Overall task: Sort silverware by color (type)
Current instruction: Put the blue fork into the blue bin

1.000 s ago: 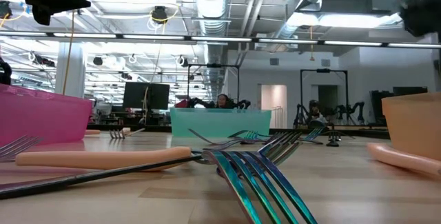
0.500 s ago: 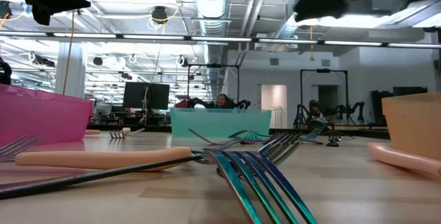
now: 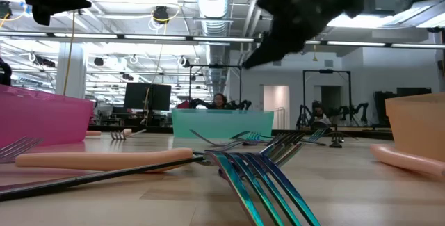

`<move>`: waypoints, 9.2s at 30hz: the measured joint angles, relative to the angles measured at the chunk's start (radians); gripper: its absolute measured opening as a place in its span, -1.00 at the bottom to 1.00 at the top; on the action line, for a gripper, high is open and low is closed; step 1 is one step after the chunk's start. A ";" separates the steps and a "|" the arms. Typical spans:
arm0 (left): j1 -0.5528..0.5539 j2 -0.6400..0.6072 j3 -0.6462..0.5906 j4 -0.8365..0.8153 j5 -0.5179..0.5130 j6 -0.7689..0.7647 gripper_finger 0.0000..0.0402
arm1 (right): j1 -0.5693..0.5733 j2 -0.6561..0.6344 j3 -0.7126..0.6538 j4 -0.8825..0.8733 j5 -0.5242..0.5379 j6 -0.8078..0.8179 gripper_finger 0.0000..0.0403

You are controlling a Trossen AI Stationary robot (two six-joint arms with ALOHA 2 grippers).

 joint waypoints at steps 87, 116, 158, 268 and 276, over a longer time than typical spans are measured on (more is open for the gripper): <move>0.000 0.000 0.000 -0.003 -0.005 -0.006 -0.44 | -0.253 0.349 0.452 -0.086 -0.165 -0.241 -0.85; 0.000 0.000 0.000 -0.003 -0.006 -0.006 -0.44 | -0.515 0.349 0.473 -0.085 -0.326 -0.252 -0.85; 0.000 0.000 0.000 -0.010 -0.006 -0.009 -0.44 | -0.628 0.635 0.618 -0.222 -0.477 -0.154 -0.85; 0.000 0.000 0.000 -0.019 -0.031 -0.026 -0.44 | -0.672 0.874 1.062 -0.626 -0.359 -0.348 -0.71; 0.000 0.000 0.000 -0.019 -0.031 -0.026 -0.44 | -0.672 0.874 1.062 -0.627 -0.358 -0.348 -0.70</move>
